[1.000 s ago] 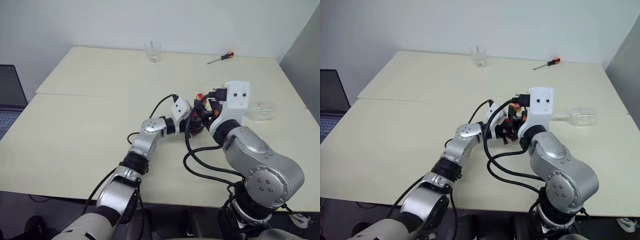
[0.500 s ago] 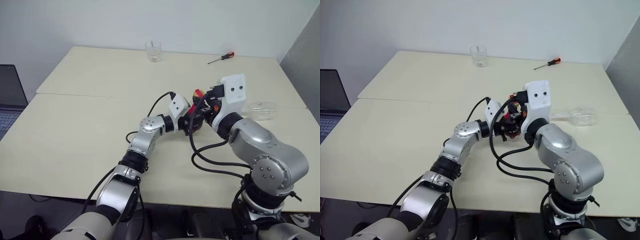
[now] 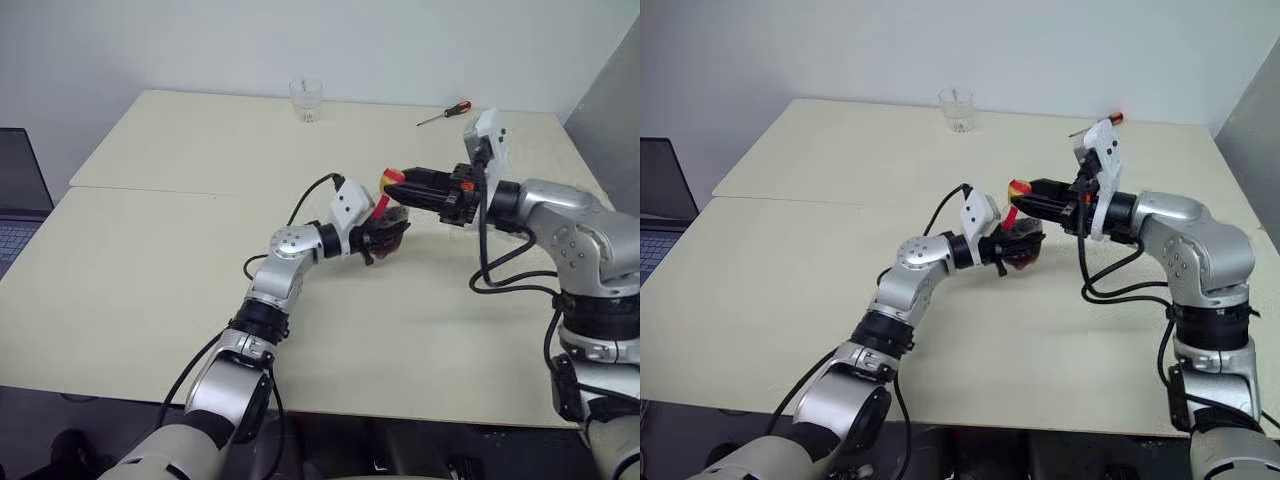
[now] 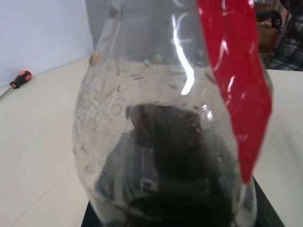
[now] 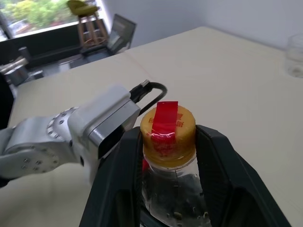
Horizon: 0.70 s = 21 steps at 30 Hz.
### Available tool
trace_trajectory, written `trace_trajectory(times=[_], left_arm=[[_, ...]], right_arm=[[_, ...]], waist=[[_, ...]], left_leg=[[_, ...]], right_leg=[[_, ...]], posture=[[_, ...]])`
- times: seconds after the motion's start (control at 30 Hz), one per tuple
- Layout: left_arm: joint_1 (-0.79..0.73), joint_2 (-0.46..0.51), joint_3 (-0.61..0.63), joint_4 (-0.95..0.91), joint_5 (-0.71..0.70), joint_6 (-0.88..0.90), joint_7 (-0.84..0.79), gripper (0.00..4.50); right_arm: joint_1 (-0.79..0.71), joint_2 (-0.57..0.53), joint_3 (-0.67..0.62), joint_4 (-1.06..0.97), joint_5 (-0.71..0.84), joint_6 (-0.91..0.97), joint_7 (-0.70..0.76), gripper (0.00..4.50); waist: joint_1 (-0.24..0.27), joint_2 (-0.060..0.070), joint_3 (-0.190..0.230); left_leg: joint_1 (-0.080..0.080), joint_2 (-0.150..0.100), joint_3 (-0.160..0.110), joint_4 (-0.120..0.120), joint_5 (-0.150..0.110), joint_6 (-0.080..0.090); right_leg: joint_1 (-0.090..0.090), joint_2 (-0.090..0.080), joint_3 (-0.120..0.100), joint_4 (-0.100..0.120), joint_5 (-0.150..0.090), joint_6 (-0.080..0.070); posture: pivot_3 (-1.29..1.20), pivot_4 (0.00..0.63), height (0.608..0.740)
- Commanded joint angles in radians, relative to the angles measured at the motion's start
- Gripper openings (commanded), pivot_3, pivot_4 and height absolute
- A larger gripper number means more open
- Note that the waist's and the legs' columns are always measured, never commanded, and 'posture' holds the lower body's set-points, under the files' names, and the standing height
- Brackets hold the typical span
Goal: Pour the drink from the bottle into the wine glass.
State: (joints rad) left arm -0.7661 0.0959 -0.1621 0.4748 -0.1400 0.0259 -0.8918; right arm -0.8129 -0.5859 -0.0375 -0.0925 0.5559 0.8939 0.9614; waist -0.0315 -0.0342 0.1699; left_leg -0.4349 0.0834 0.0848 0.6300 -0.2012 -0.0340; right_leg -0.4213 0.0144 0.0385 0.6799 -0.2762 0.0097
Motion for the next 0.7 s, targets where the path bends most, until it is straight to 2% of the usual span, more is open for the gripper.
trace_trajectory(times=[0.03, 0.4, 0.7], left_arm=[[0.001, -0.006, -0.022, -0.063, -0.001, 0.012, -0.004, 1.16], [-0.003, -0.008, -0.015, -0.077, 0.001, 0.016, 0.009, 1.15], [-0.01, -0.01, -0.013, -0.071, 0.004, 0.008, 0.009, 1.15]], right_arm=[[-0.077, 0.016, 0.061, 0.094, 0.045, -0.098, 0.212, 1.31], [-0.212, 0.075, 0.17, 0.349, -0.053, -0.263, 0.428, 1.31], [-0.216, 0.069, 0.184, 0.346, -0.089, -0.249, 0.47, 1.31]], waist=[[0.0, 0.0, 0.0], [0.002, 0.0, 0.0], [0.002, 0.001, 0.0]], left_leg=[[0.0, 0.0, 0.0, 0.0, 0.0, 0.0], [0.001, 0.0, 0.001, 0.001, 0.0, 0.0], [0.001, 0.0, 0.002, 0.001, 0.0, 0.0]], right_leg=[[0.0, 0.0, 0.0, 0.0, 0.0, 0.0], [0.0, -0.001, 0.0, 0.001, 0.0, 0.0], [0.0, -0.001, 0.0, 0.002, 0.0, 0.0]], posture=[[0.0, 0.15, 0.74], [0.0, 0.15, 0.74], [0.0, 0.15, 0.74]])
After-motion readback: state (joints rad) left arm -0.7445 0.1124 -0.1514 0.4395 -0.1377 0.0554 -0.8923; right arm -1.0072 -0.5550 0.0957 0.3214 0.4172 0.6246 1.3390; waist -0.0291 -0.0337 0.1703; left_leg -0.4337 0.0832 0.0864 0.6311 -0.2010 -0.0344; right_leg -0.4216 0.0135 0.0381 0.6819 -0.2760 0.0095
